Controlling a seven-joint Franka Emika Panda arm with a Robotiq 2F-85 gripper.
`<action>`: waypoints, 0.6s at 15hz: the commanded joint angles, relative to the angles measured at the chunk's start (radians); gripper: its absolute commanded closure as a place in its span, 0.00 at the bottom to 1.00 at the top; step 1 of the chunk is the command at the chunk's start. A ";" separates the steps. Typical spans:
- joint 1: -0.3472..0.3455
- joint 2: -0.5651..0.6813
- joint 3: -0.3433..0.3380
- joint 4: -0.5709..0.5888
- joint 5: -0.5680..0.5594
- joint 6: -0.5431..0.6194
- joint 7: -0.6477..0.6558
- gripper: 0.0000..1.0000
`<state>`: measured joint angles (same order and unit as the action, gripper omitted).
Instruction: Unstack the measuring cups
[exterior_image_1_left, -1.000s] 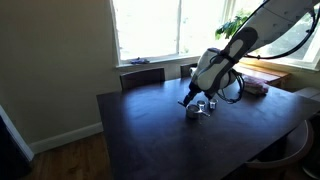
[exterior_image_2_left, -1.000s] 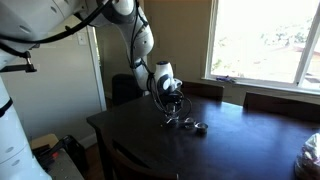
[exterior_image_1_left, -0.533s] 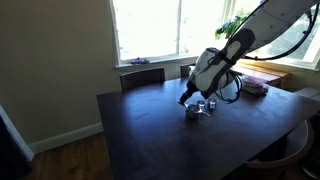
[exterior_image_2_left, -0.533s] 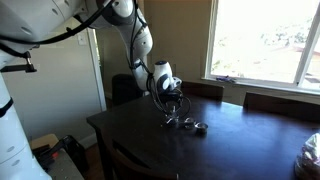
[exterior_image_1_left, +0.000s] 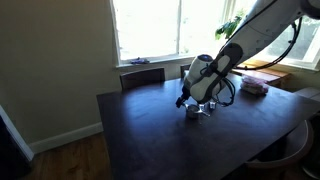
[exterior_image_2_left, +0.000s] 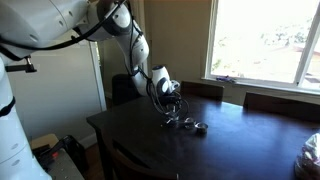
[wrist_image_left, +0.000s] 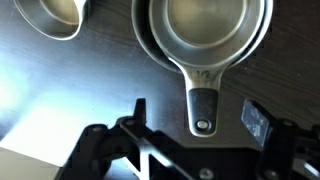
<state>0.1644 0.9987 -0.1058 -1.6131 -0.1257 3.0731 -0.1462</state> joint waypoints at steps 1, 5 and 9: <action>0.055 0.039 -0.060 0.046 -0.013 0.009 0.066 0.18; 0.080 0.066 -0.090 0.078 -0.010 -0.002 0.092 0.53; 0.096 0.070 -0.115 0.081 -0.008 0.000 0.115 0.80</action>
<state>0.2271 1.0652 -0.1795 -1.5366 -0.1257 3.0730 -0.0833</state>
